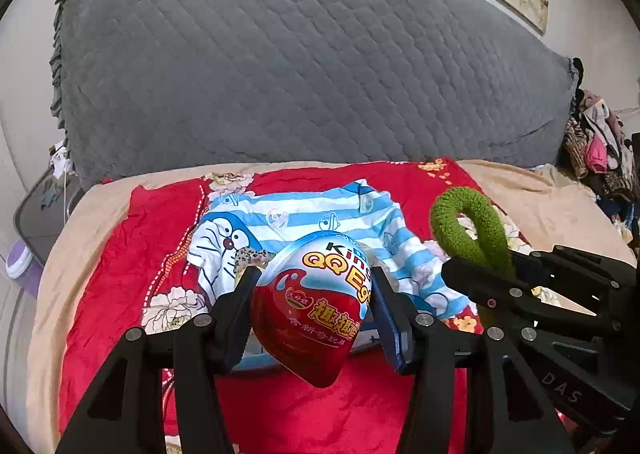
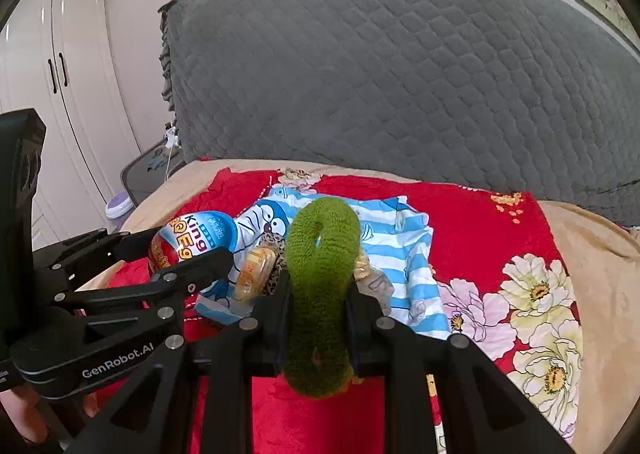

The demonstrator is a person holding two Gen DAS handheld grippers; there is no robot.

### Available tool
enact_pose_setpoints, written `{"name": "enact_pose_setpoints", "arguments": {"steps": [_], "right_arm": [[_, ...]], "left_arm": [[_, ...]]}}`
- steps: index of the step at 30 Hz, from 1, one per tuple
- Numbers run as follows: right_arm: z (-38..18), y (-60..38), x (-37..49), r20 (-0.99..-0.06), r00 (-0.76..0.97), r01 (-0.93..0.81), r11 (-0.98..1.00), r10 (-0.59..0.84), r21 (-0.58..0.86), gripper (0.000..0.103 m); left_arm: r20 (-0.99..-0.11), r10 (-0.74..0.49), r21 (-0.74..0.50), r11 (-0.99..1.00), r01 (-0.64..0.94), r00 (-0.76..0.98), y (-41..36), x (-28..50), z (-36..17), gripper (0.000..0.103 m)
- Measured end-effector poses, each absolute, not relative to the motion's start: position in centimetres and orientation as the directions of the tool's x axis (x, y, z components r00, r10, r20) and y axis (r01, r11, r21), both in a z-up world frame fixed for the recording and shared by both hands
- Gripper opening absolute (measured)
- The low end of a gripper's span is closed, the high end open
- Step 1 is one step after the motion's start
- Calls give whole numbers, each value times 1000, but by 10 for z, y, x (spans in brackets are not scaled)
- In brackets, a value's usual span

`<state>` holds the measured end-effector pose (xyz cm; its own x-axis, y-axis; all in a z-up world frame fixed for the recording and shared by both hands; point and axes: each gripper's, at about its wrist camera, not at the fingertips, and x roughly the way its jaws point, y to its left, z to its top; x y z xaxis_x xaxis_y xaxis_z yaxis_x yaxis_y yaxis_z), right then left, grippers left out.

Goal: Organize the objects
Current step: 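Lift the Kinder egg and green ring and carry both over the tray, then lower the egg beside the scrunchie while the right tool lowers the ring by the sponge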

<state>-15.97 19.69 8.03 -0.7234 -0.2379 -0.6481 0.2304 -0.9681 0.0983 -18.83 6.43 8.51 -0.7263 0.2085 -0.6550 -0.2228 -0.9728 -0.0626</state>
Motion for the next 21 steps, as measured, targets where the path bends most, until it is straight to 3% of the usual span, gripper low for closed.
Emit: {"name": "enact_pose_setpoints", "arguments": {"steps": [21], "right_arm": [[24,199,-207,-686,-689,222,-969,-232,105,23]], "left_arm": [[-691,201,-70,-975,-213,-694,70,-237,24,55]]}}
